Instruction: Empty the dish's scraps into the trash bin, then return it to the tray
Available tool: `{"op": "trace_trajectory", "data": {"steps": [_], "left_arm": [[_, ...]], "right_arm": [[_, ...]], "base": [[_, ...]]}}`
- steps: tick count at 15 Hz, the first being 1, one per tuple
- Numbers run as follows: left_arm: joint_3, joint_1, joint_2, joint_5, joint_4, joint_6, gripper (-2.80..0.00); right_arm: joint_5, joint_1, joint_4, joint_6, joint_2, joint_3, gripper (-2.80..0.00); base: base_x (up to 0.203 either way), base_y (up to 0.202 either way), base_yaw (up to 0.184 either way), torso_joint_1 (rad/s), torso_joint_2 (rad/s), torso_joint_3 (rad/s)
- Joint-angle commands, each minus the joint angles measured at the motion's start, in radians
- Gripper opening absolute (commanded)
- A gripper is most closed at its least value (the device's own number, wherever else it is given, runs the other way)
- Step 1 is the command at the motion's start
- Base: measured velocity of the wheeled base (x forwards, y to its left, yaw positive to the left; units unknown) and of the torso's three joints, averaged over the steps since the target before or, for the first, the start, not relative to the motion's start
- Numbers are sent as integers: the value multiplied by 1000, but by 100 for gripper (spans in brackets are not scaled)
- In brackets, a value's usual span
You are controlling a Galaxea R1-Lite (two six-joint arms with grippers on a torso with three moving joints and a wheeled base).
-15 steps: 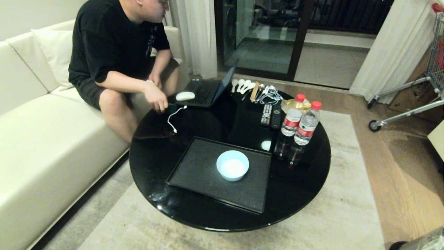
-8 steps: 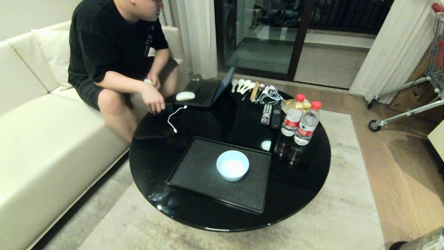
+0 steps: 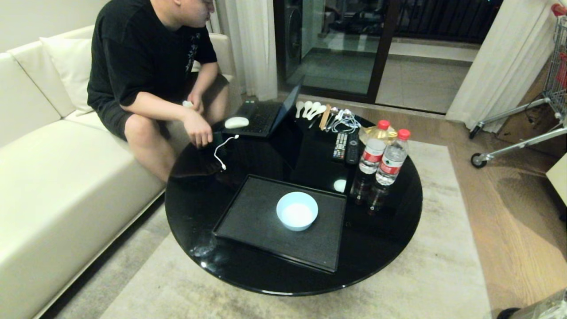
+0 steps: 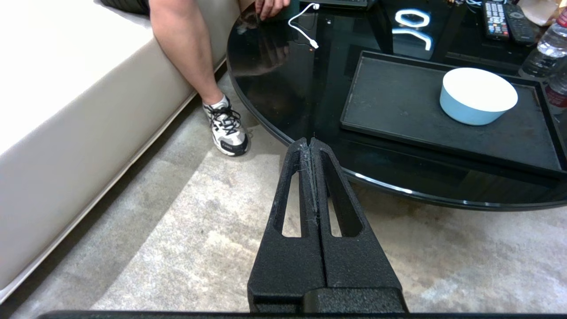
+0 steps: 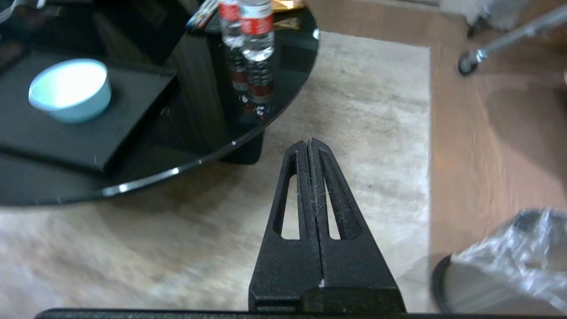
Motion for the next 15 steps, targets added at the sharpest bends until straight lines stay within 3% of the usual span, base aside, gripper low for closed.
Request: {"op": "trace_trajectory", "data": {"steps": [1, 15], "left_arm": [[0, 0, 0, 1, 0, 0, -280], [0, 0, 0, 1, 0, 0, -280]], "right_arm": [[27, 0, -2, -15, 0, 0, -280], [26, 0, -2, 8, 0, 0, -280]], "base": [[0, 0, 0, 0, 0, 0], [0, 0, 0, 0, 0, 0]]}}
